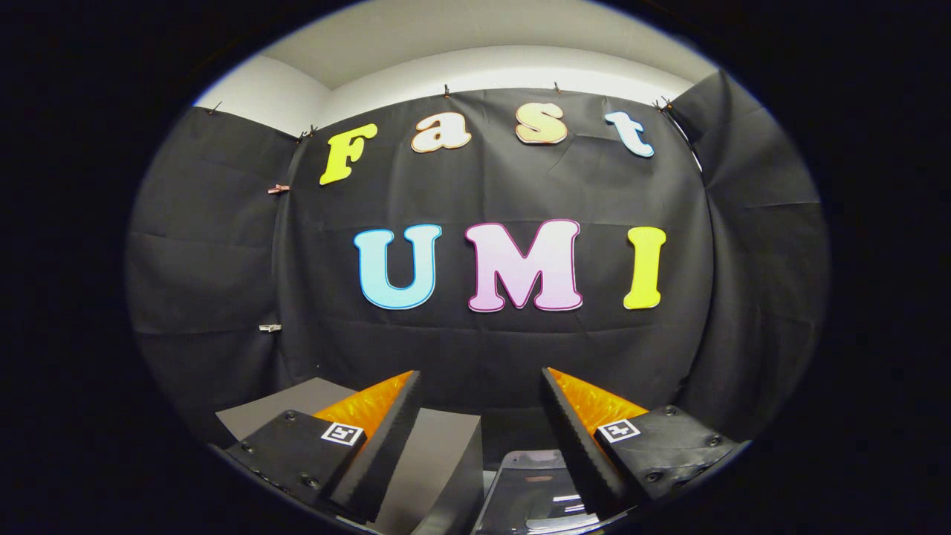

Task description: Put the clothes into the washing machine and then close the washing machine lid.

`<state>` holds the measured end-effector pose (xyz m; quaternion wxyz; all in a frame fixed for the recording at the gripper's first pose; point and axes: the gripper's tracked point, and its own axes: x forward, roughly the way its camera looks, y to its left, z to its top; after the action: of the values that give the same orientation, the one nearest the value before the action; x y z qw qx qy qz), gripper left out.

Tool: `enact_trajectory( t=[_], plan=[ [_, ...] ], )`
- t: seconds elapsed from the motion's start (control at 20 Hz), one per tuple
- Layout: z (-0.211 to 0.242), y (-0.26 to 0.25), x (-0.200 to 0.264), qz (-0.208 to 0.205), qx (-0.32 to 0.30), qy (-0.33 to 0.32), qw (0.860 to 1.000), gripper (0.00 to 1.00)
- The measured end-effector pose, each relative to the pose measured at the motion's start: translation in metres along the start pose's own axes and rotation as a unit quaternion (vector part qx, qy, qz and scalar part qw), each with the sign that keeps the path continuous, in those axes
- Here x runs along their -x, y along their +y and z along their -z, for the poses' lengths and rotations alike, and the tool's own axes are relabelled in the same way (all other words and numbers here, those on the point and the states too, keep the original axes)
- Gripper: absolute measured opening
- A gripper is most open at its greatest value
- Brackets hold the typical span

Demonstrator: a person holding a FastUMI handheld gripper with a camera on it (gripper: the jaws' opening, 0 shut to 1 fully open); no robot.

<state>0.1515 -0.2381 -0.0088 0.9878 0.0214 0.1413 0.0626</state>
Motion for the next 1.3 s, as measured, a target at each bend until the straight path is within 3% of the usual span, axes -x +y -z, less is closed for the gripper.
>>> enact_trajectory(
  t=[1.3],
  plan=[
    [0.0019,-0.0063,-0.0086,0.007,0.000,0.008,1.000,0.99]
  ],
)
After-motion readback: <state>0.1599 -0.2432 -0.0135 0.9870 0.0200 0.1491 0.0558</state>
